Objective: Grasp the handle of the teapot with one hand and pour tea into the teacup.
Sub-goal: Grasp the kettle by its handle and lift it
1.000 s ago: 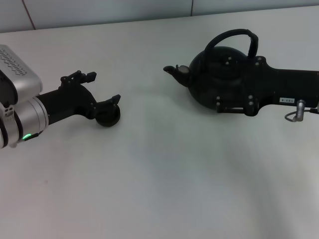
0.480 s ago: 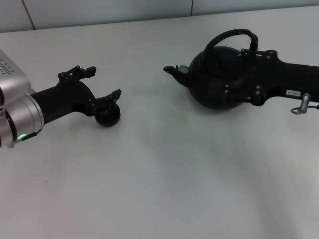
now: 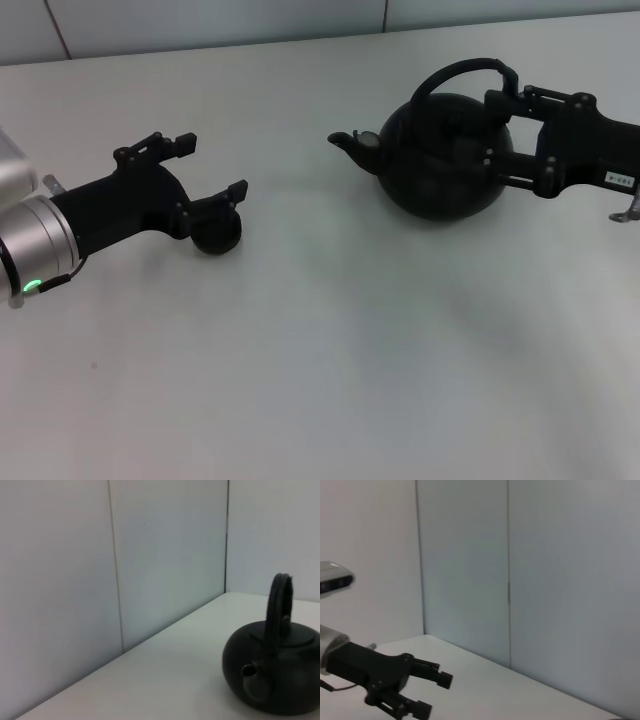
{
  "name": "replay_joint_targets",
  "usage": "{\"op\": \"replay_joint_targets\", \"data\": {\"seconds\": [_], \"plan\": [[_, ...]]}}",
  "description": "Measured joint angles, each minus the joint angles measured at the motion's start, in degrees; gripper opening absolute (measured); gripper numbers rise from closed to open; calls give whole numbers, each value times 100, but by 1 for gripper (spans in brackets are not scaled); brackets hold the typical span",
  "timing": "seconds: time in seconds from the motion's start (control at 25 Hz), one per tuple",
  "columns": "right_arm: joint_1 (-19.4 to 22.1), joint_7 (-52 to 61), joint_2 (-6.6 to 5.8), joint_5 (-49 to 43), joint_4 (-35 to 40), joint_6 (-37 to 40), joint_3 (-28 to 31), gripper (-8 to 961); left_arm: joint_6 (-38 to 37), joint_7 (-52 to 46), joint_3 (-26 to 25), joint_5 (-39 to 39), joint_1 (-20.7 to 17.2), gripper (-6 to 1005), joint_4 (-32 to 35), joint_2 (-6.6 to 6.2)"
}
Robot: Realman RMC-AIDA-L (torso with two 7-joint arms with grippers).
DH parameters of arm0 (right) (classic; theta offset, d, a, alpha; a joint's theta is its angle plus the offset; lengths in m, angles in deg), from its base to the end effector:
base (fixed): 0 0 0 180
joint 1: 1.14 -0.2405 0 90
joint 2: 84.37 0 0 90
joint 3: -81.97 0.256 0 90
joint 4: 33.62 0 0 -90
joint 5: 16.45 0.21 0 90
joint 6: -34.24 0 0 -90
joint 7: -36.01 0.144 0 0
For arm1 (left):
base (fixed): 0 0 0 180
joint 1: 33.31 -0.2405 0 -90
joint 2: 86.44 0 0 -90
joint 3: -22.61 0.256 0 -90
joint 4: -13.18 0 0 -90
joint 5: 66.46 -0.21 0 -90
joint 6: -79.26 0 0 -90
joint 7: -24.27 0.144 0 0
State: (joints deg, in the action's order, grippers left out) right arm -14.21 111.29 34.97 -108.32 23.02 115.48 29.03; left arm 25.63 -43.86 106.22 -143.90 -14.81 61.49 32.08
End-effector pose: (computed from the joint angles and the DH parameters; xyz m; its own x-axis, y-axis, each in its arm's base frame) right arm 0.2759 0.3087 0.0521 0.8039 -0.1199 -0.5826 -0.4355 -0.7858 -0.4392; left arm -0.2435 0.3435 -0.0422 0.8752 0.1389 0.4634 0.3715 -0.8065 -0.4599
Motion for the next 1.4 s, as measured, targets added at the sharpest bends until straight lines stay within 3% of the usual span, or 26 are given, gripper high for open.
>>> {"op": "replay_joint_targets", "data": {"seconds": [0.56,1.4], "plan": [[401,-8,19,71,-125,-398,222,701,-402,37,-4,0,-192,870,245,-13],[132,-384,-10,704,-880,-1432,366,693,-496,10,-30,0,-380,870,424,-14]]}}
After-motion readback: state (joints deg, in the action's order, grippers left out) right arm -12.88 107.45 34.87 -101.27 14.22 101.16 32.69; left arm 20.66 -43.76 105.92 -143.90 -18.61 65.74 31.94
